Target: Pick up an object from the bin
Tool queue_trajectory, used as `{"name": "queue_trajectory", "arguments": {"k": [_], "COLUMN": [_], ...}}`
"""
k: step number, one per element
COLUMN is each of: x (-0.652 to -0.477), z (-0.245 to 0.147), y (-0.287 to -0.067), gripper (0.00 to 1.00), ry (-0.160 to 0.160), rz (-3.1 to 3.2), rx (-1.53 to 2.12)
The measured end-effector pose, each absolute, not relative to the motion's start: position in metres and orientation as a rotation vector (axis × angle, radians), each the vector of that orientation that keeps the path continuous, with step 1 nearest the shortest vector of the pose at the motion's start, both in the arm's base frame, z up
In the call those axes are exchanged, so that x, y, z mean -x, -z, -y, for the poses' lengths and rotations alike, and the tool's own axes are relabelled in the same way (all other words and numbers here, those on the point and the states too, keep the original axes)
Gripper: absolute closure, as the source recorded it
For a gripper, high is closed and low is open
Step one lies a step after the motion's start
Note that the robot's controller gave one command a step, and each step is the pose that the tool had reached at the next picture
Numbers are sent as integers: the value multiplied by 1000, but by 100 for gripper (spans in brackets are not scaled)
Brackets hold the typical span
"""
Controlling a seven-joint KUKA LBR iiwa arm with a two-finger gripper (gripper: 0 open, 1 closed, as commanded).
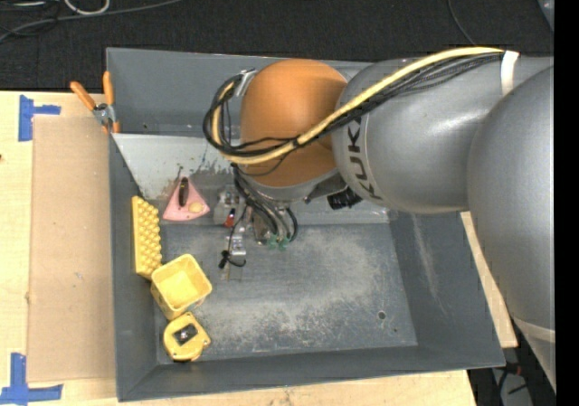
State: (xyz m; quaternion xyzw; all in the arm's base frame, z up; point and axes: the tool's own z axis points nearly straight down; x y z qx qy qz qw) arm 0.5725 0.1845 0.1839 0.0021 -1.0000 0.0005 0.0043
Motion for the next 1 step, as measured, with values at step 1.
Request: {"name": "queue_trajectory", "arguments": {"k": [1], "x": [-574], "z": [-183], "y": [-189], "gripper": [0], "ry": [1], "rz": [3140], "rx": [3]}}
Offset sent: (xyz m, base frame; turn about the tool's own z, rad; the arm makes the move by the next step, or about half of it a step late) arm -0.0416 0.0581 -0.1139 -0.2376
